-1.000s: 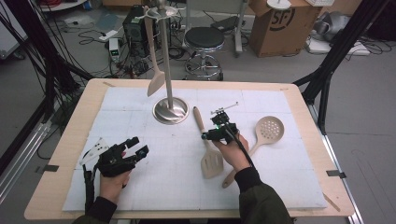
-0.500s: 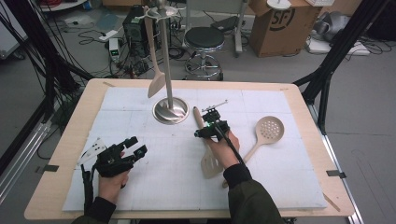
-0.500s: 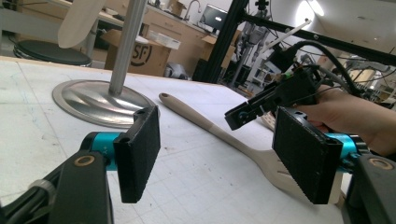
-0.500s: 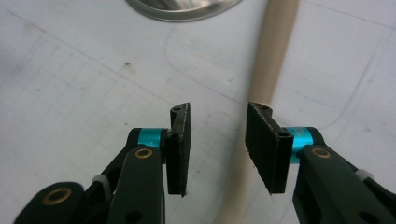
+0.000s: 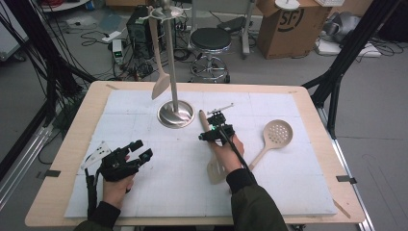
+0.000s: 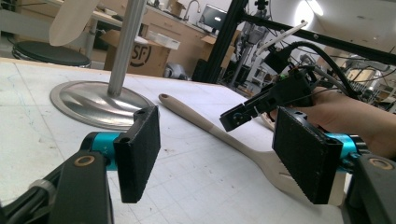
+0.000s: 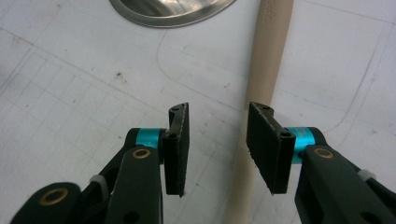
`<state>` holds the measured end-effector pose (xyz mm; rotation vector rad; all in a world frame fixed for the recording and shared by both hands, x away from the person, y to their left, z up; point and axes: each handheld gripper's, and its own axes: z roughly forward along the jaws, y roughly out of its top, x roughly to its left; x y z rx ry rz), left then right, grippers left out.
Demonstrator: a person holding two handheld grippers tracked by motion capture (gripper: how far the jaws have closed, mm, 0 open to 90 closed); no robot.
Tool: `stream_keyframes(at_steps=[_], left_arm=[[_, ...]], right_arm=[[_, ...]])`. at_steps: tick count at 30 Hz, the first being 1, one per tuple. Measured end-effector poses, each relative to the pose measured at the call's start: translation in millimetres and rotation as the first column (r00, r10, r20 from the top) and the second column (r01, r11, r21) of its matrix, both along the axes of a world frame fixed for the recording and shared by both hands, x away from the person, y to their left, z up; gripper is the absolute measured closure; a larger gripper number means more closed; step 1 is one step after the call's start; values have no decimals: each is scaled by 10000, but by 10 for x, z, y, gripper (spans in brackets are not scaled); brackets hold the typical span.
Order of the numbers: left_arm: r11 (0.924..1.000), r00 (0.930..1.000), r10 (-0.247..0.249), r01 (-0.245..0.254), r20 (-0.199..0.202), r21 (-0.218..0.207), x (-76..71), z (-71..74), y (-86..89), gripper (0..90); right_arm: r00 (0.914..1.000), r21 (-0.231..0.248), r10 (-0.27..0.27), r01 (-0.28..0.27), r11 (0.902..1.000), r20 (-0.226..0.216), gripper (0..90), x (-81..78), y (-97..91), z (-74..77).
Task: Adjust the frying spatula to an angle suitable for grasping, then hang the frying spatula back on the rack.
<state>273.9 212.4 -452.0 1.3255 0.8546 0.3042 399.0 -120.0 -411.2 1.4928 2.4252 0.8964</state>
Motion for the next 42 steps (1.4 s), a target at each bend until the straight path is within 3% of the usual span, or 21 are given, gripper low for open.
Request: stream_keyframes(at_steps=[11, 18, 30, 42], left_arm=[[10000, 10000, -37, 37, 9, 57, -5, 0, 4, 328], [10000, 10000, -52, 52, 6, 42, -10, 2, -1, 328], [10000, 10000, -76, 75, 26, 25, -29, 13, 2, 328], [10000, 9999, -82, 82, 75, 45, -34, 20, 8, 328]], right_arm=[[10000, -404, -39, 37, 9992, -36, 581, -5, -8, -2], [9995, -361, -140, 131, 9993, -271, 564, 14, -10, -47], [9997, -651, -98, 85, 9978, -204, 568, 5, -20, -37], [9981, -1049, -136, 73, 9945, -595, 571, 51, -32, -122]])
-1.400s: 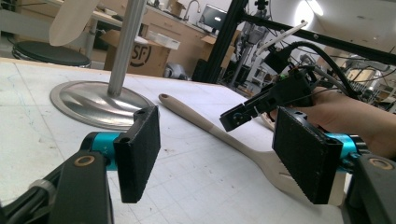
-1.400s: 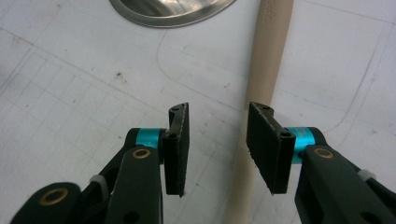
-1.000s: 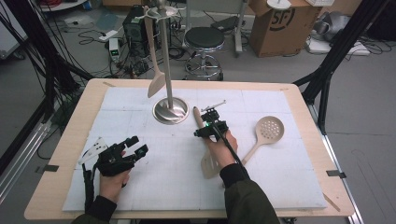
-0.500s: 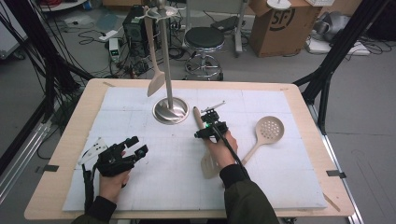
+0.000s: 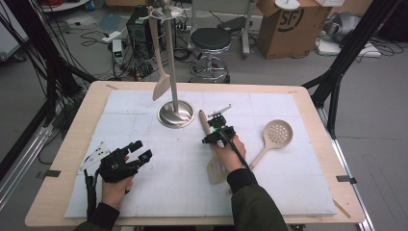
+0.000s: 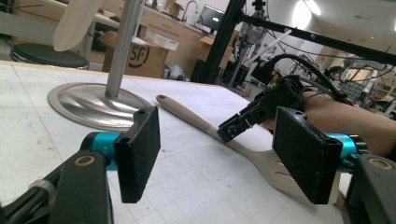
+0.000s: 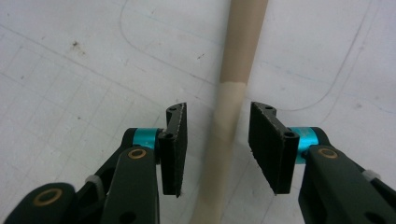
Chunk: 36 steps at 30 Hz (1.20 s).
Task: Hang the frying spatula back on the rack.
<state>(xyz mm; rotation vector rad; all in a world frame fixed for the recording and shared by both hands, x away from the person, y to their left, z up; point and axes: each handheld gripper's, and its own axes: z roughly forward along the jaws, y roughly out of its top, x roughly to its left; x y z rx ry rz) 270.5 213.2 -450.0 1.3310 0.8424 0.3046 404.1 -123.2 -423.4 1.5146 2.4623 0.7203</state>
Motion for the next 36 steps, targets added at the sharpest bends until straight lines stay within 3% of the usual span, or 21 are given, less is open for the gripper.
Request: stream_keyframes(at_steps=[6, 17, 24, 27, 32, 36], left_arm=[[10000, 10000, 1, -1, 19, -54, 0, 2, 0, 328], [10000, 10000, 12, -12, 31, -11, -8, 8, -7, 328], [10000, 10000, -6, 6, 46, 10, -10, 10, -6, 328], [10000, 10000, -17, 17, 29, -10, -10, 8, 0, 328], [10000, 10000, -15, 15, 37, 3, -13, 11, -11, 328], [10000, 10000, 1, -1, 62, -10, -14, 12, -10, 329]], right_arm=[[9999, -160, -53, 52, 9999, -99, 576, 0, 37, -37], [9990, -964, 146, -104, 9953, 424, 632, -43, 104, -56], [9971, -1231, 395, -313, 9919, 653, 727, -62, 135, -56], [9965, -1189, 466, -381, 9922, 695, 730, -63, 128, -60], [9934, -596, 529, -470, 9971, 1016, 732, -103, 49, -95], [9910, -695, 718, -642, 9955, 1129, 748, -114, 66, -89]])
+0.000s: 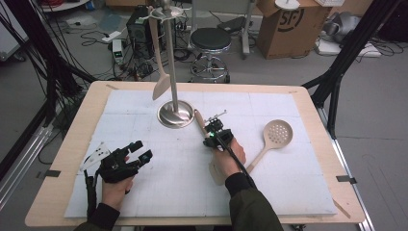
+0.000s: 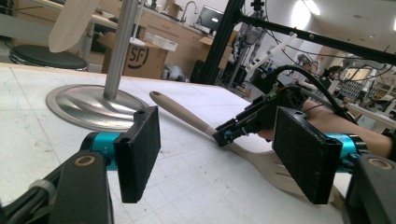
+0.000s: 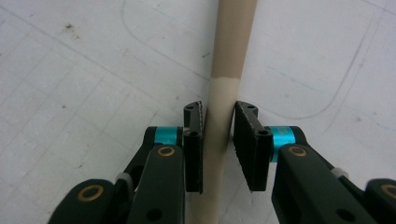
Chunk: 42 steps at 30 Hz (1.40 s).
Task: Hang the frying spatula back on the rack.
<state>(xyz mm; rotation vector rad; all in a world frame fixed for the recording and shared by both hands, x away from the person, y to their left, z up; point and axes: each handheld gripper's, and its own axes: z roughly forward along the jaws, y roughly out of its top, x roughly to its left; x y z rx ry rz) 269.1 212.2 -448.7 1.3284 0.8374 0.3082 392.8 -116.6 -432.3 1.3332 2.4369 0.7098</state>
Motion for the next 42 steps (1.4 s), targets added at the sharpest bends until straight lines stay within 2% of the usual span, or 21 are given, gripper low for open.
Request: stream_keyframes(at_steps=[3, 7, 9, 10, 14, 16, 18, 19, 23, 25, 30, 32, 34, 38, 42], left_arm=[[10000, 10000, 27, -27, -56, -18, 4, -7, 18, 329], [10000, 9999, 90, -90, -97, -21, 8, -16, 32, 329], [10000, 9999, 79, -80, -91, -11, 4, -15, 36, 329], [10000, 9999, 86, -86, -97, -7, 4, -16, 37, 329], [10000, 9999, 97, -97, -105, 17, 7, -20, 32, 329], [10000, 9999, 73, -72, -109, 27, 5, -19, 26, 329], [10000, 9999, 65, -64, -103, 31, 6, -19, 23, 329], [10000, 9999, 69, -69, -105, 35, 6, -19, 23, 329], [10000, 9999, 91, -91, -82, 30, 6, -19, 34, 329], [10000, 9999, 100, -99, -85, 9, 6, -20, 35, 329], [10000, 9999, 91, -91, -95, 21, 5, -20, 36, 329], [10000, 9999, 91, -91, -85, 20, 4, -19, 36, 329], [10000, 9999, 83, -83, -96, 29, 5, -20, 36, 329], [9999, 9999, 92, -92, -80, 52, 5, -21, 33, 329], [10000, 9999, 95, -95, -103, 8, 4, -21, 37, 329]], right_arm=[[9996, 618, 266, -259, 9978, -109, 773, 0, -22, 5], [9991, 834, 392, -406, 9957, 180, 774, -20, -26, 34], [9986, 1138, 354, -397, 9927, 391, 774, -17, -60, 64], [9987, 1404, 319, -373, 9894, 403, 774, -17, -76, 85], [9955, 2090, 290, -475, 9768, 906, 773, -38, -123, 189], [9936, 2044, 150, -378, 9781, 1117, 773, -56, -129, 233], [9910, 2218, 59, -358, 9744, 1339, 773, -69, -145, 261], [9886, 2335, 79, -433, 9714, 1503, 773, -74, -153, 275], [9795, 3094, 53, -688, 9484, 2015, 773, -101, -164, 347], [9730, 3222, 26, -788, 9434, 2307, 774, -116, -169, 373], [9665, 3570, -11, -937, 9294, 2565, 773, -139, -183, 415], [9611, 3585, -56, -976, 9284, 2761, 773, -149, -179, 428], [9624, 3581, 71, -1079, 9274, 2715, 773, -140, -175, 417], [9743, 3500, 8, -817, 9332, 2253, 772, -93, -174, 357], [9867, 3090, 88, -594, 9492, 1625, 771, -40, -144, 249]])
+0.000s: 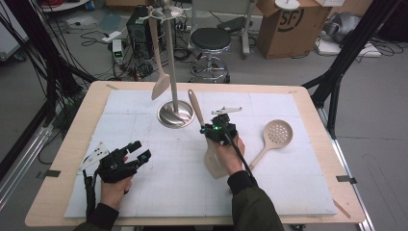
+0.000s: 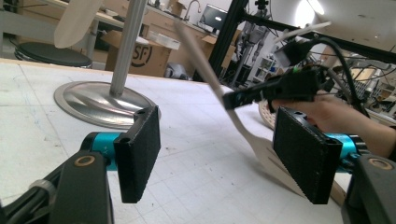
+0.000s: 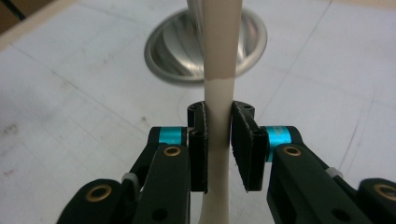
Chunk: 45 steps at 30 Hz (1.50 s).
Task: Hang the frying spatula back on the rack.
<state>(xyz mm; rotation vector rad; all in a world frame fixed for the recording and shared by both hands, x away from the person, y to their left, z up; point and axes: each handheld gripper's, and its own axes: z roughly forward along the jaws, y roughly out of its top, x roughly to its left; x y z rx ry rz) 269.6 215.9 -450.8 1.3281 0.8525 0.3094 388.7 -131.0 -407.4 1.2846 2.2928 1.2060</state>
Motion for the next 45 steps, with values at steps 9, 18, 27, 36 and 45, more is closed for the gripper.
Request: stream_keyframes(at_steps=[9, 18, 27, 36, 45], left_arm=[[10000, 10000, 11, -11, 4, -4, 2, -1, 10, 329], [10000, 10000, -67, 67, -3, 48, 1, 1, -23, 329], [10000, 10000, -62, 62, -22, 63, -2, 0, -23, 329], [10000, 10000, 84, -84, -24, -9, -13, -9, 41, 329], [10000, 10000, 69, -69, -30, 48, -21, -4, 25, 330]], right_arm=[[9873, -1569, 12, -264, 9873, -1586, 771, 94, 107, -269], [9822, -2522, 185, -662, 9654, -1868, 755, 156, 213, -271], [9878, -3069, 80, -561, 9501, -1558, 771, 118, 281, -268], [9952, -1110, 63, -172, 9937, -980, 774, 128, 91, -63], [9986, 141, 126, -133, 9998, 510, 774, 22, 9, 180]])
